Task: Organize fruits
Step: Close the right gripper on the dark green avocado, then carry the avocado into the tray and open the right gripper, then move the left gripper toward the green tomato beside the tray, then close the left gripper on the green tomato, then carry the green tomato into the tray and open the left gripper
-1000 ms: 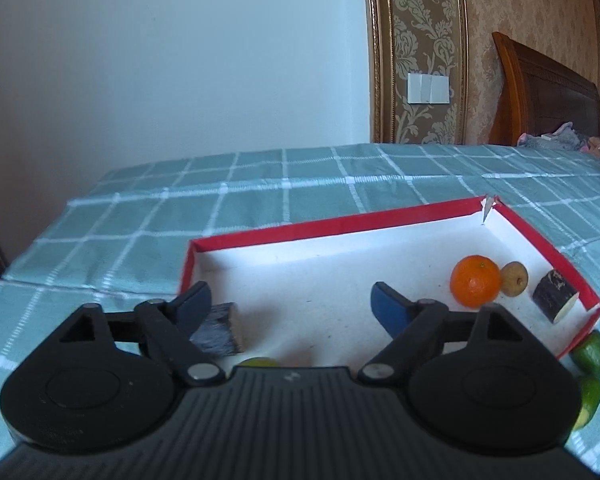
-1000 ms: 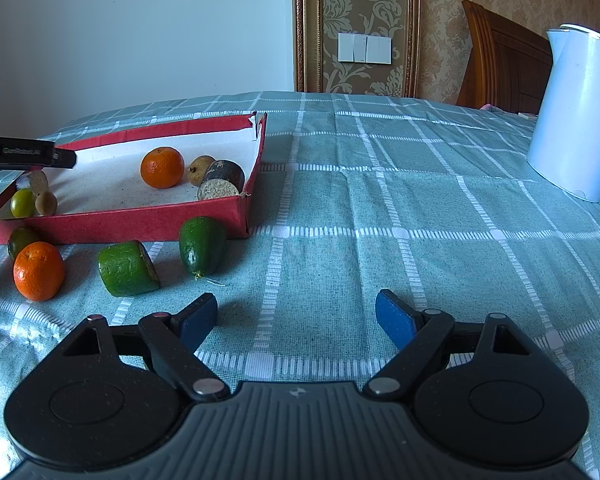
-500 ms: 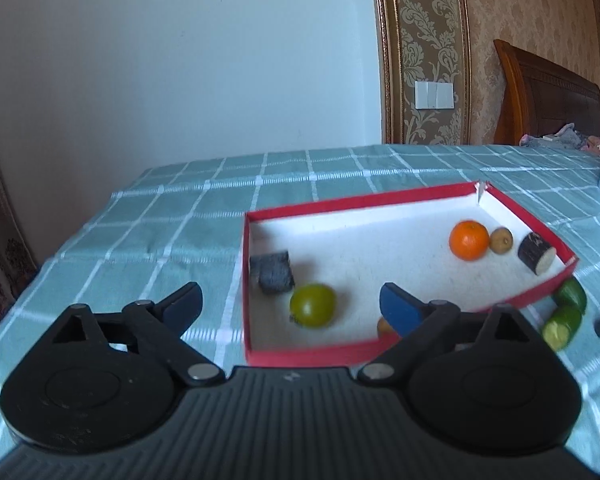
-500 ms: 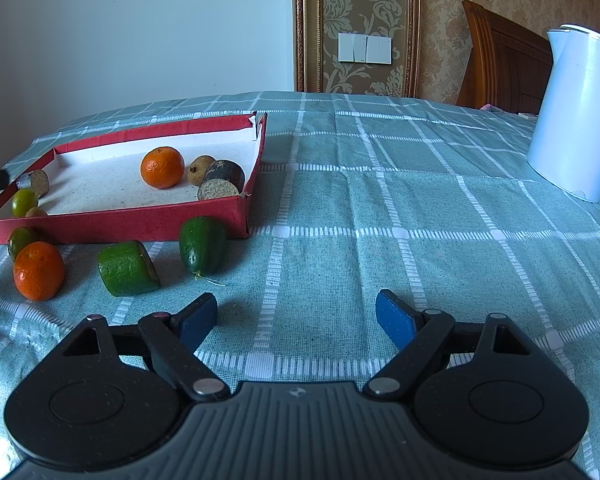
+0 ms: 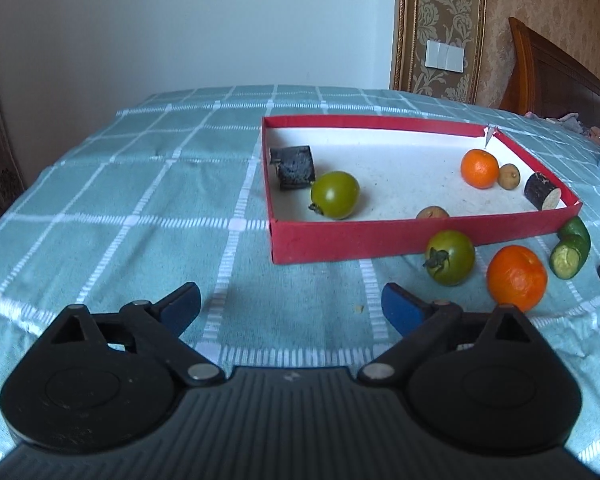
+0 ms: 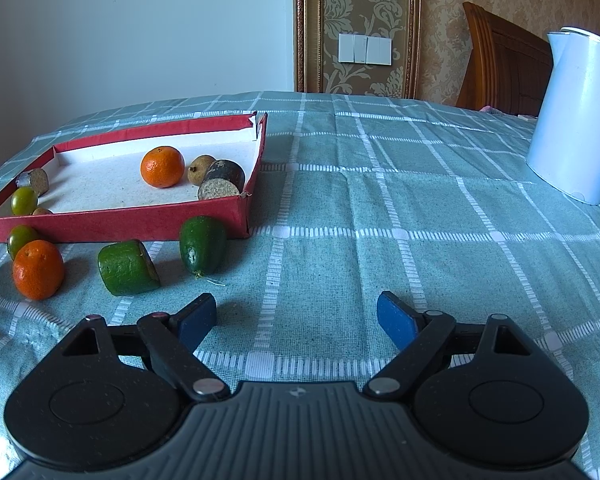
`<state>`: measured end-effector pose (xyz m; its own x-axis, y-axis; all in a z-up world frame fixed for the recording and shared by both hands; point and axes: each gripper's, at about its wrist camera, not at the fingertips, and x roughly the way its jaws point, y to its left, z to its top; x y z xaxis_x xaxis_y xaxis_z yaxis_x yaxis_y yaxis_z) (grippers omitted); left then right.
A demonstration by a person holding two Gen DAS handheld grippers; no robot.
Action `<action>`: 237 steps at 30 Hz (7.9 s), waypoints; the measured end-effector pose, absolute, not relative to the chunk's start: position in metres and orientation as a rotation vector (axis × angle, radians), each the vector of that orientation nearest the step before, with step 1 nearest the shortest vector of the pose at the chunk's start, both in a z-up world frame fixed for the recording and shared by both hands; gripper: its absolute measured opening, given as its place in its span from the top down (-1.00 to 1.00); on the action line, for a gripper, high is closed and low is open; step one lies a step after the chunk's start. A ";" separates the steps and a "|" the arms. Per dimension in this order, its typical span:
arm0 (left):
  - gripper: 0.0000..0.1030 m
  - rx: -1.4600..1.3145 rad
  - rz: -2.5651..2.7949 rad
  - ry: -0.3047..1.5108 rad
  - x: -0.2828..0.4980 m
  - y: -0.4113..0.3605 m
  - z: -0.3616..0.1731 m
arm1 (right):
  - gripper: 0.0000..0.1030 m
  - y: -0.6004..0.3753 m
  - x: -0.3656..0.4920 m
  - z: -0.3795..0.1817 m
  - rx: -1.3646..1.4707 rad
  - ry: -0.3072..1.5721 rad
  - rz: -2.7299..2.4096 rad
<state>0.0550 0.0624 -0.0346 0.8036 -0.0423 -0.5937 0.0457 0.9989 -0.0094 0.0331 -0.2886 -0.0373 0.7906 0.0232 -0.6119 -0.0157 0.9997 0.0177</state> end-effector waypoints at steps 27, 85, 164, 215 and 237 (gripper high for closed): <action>-1.00 0.024 -0.052 0.668 0.061 0.058 -0.038 | 0.06 -0.249 0.075 -0.026 0.048 0.642 0.095; -1.00 0.023 -0.053 0.667 0.061 0.058 -0.038 | 0.43 -0.182 0.139 -0.027 -0.136 0.650 0.198; -1.00 0.056 -0.166 0.567 0.048 0.017 -0.028 | -0.43 -0.279 0.043 -0.016 0.122 0.425 0.060; 0.45 0.085 -0.203 0.470 0.098 0.005 0.016 | -0.46 -0.273 0.040 -0.016 0.093 0.422 0.036; 0.45 0.068 -0.048 0.603 0.207 0.007 -0.015 | -0.46 -0.266 0.043 -0.018 0.067 0.450 0.065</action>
